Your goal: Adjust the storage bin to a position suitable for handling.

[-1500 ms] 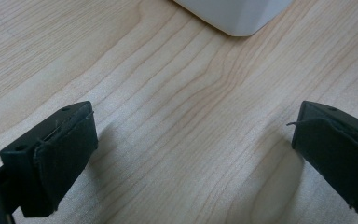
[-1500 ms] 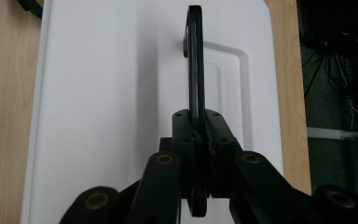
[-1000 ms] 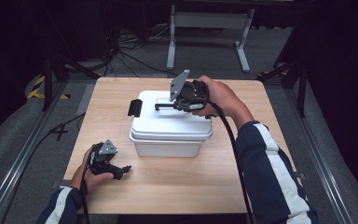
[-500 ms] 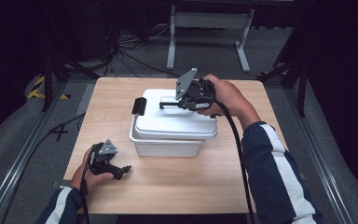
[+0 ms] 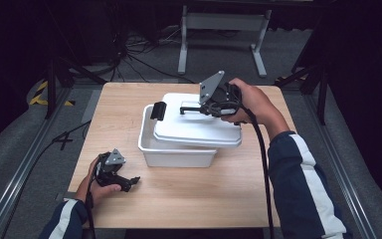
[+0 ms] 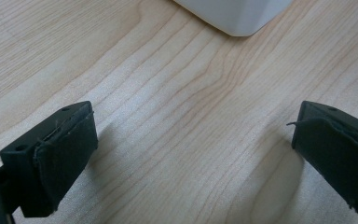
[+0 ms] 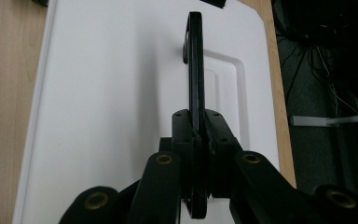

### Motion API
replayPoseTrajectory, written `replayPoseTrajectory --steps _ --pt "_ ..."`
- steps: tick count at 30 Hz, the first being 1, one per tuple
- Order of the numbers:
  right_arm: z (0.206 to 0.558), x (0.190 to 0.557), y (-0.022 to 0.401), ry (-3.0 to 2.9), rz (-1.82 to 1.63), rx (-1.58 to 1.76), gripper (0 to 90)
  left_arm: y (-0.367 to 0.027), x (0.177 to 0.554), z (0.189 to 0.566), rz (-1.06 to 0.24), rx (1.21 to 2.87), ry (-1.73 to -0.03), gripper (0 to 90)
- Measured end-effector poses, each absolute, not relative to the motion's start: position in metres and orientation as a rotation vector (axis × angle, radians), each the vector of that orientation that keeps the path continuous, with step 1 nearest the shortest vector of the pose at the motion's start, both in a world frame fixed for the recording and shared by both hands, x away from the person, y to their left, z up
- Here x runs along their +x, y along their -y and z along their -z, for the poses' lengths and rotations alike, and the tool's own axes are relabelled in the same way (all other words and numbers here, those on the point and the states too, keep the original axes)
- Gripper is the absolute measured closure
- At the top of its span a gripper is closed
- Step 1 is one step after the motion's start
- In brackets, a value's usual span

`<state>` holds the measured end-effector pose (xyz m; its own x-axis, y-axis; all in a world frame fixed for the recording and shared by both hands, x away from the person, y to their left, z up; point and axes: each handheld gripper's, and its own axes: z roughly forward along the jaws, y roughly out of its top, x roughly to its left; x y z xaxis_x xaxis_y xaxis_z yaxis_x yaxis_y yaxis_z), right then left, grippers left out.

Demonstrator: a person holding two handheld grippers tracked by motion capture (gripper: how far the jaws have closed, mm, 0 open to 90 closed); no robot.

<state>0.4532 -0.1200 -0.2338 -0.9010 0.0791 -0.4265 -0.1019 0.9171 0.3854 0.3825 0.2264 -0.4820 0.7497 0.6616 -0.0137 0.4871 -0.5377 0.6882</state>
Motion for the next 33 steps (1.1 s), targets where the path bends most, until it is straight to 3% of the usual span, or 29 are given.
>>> replayPoseTrajectory --steps 33 --pt "0.23 0.447 0.2 -2.61 -0.608 0.099 84.5 -0.226 0.382 0.482 -0.325 2.249 -0.858 0.6"
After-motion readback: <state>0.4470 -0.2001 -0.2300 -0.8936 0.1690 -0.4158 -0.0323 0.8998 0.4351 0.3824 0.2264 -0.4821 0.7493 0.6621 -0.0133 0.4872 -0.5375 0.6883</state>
